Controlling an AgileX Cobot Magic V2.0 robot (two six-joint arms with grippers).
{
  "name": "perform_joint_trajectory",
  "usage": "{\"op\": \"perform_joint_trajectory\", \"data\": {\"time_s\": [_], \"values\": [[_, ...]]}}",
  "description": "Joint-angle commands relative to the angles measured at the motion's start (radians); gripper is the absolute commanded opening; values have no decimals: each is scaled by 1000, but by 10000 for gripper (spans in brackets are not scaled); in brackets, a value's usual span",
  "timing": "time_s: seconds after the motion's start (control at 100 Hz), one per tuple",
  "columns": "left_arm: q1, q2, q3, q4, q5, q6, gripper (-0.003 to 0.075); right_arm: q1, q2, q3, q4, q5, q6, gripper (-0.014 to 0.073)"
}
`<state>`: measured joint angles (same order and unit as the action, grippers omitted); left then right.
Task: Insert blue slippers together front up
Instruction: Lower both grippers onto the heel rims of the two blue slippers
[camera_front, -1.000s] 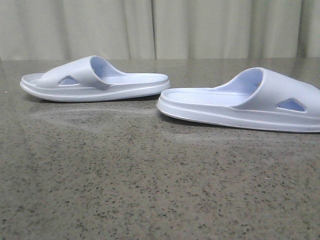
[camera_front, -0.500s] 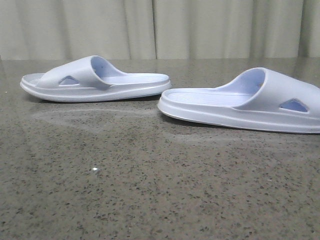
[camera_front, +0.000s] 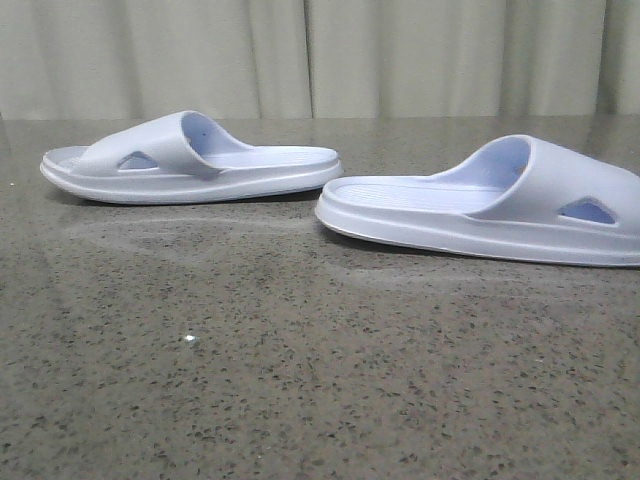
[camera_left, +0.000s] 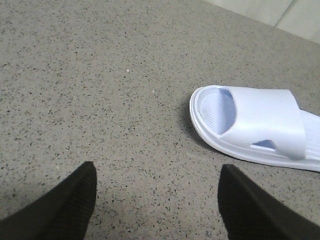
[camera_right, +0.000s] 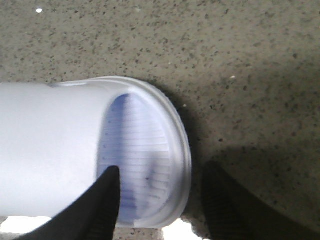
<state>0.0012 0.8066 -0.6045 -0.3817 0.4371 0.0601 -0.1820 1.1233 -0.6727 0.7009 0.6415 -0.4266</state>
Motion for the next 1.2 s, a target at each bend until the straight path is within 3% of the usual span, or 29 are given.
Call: {"op": "perform_joint_trajectory", "data": {"time_s": [0.0, 0.12, 0.31, 0.38, 0.53, 0.83, 1.19], "values": [[-9, -1, -36, -20, -56, 4, 457, -74, 17, -33, 180, 49, -175, 317], [-9, -1, -36, -22, -56, 4, 457, -163, 76, -39, 262, 138, -269, 317], [-9, -1, -36, -23, -56, 4, 457, -171, 197, -67, 327, 243, -323, 299], [-9, -1, -36, -23, -56, 4, 457, -171, 220, -68, 338, 255, -341, 220], [-9, 9, -38, -24, -56, 4, 457, -171, 228, -68, 343, 259, -348, -105], [-9, 228, -170, -226, 16, 170, 383, -171, 228, -68, 349, 259, -348, -102], [52, 623, -376, -739, 240, 546, 384, -171, 228, -68, 349, 259, -348, -102]]}}
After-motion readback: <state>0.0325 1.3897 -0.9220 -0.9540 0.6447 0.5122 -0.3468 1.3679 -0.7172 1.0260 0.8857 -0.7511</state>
